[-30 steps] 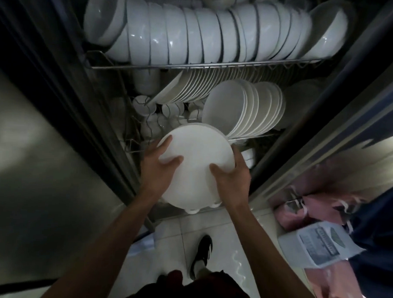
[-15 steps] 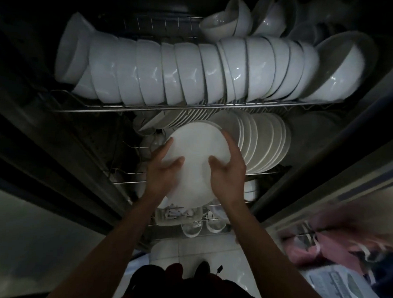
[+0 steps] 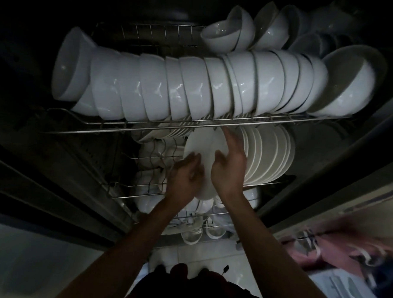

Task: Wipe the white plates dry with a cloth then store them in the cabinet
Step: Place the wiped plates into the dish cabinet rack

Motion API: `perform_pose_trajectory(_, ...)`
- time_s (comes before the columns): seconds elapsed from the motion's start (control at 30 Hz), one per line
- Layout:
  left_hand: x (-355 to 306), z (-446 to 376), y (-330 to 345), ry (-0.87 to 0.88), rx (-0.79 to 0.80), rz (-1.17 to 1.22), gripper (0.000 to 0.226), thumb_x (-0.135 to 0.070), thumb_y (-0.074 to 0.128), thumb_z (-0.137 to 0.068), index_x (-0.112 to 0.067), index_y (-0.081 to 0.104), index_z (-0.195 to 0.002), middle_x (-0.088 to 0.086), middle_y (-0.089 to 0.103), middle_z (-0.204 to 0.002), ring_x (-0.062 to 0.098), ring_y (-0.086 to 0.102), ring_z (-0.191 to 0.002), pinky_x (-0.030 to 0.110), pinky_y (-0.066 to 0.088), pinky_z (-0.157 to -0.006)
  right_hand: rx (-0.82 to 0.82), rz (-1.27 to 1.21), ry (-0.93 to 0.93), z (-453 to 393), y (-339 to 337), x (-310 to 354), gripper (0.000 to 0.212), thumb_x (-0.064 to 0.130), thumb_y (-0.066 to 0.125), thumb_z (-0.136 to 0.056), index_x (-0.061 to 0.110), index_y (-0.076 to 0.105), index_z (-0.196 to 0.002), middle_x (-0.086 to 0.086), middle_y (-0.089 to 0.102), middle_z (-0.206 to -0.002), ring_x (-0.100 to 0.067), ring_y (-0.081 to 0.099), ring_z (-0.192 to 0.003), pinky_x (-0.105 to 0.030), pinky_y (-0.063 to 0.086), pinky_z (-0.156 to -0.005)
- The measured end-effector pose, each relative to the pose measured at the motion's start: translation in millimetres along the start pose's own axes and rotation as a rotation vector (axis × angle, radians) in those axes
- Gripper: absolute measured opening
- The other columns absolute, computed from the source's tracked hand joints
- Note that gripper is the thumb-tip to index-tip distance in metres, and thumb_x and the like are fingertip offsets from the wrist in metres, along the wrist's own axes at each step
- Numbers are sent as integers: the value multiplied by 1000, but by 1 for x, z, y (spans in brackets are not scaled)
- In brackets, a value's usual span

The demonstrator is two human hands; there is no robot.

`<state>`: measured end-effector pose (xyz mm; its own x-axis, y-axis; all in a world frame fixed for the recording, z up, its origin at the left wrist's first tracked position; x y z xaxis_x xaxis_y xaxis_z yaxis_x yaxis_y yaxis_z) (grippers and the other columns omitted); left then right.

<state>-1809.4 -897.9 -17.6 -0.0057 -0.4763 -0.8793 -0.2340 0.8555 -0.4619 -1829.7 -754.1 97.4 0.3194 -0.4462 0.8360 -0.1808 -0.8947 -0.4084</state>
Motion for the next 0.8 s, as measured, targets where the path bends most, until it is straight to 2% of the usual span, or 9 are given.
perform_pose_trajectory(0.13,0,-5,16,-22,105,-35,42,-23,50,-105,-14,50,-146,11,42,-156,27,35,-145,42,25,-123,-20,55,-29,-7,7,4,71,-15,53,-81,15,49,-145,-4,49,-145,-13,40,-136,-2,20,-107)
perform_pose_trajectory(0.2,1,-9,24,-40,166,119,33,-23,51,-105,-23,54,-138,10,48,-145,24,39,-136,47,21,-124,-34,73,-29,-8,9,1,70,-16,52,-80,13,49,-144,-7,49,-145,-13,38,-137,-2,18,-107)
perform_pose_trajectory(0.27,2,-13,17,-22,79,255,29,-26,53,-105,-15,59,-131,13,56,-131,26,43,-127,54,19,-124,-49,76,-11,-9,10,-3,70,-16,51,-80,12,49,-144,-8,47,-145,-11,36,-136,-1,16,-106)
perform_pose_trajectory(0.37,13,-25,26,21,131,203,46,-31,57,-104,-8,52,-143,10,51,-147,21,43,-138,43,23,-124,-86,76,29,-8,10,-7,68,-18,49,-81,8,49,-144,-13,44,-146,-11,32,-135,2,13,-105)
perform_pose_trajectory(0.4,22,-28,26,-43,115,258,56,-35,63,-100,-7,48,-147,12,47,-152,21,42,-141,42,24,-124,-93,83,31,-8,11,-7,67,-19,49,-80,5,49,-143,-15,44,-146,-13,31,-135,2,11,-105)
perform_pose_trajectory(0.5,38,-37,24,-145,54,389,61,-37,67,-98,-2,48,-144,14,61,-129,21,60,-118,34,48,-103,-54,105,44,-8,19,-8,67,-15,49,-80,4,46,-144,-17,44,-148,-19,33,-136,5,9,-101)
perform_pose_trajectory(0.57,38,-38,27,-125,50,385,54,-36,65,-98,-2,52,-139,8,66,-114,16,63,-103,27,53,-88,-29,113,57,-9,22,-11,67,-12,50,-82,6,44,-146,-16,42,-150,-23,35,-137,8,8,-98)
perform_pose_trajectory(0.7,36,-42,22,-136,15,415,58,-30,59,-102,0,43,-149,15,58,-138,24,53,-129,35,41,-114,-18,161,36,-12,23,-13,72,-16,49,-79,4,42,-147,-19,40,-151,-20,29,-134,9,6,-98)
perform_pose_trajectory(0.8,35,-41,24,-141,78,368,48,-28,55,-104,-1,51,-144,14,57,-140,23,51,-131,36,38,-117,15,178,29,-15,24,-15,72,-15,49,-79,3,40,-148,-21,38,-151,-18,24,-135,8,4,-100)
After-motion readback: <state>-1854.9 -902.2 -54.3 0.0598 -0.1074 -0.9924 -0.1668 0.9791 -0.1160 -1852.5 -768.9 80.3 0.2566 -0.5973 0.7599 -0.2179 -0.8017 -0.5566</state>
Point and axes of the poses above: each hand's wrist, its own z-axis away from the middle knuckle, its own y-axis out of the palm, x = y × z, the point moved 10 cm from there along -z, towards the middle knuckle
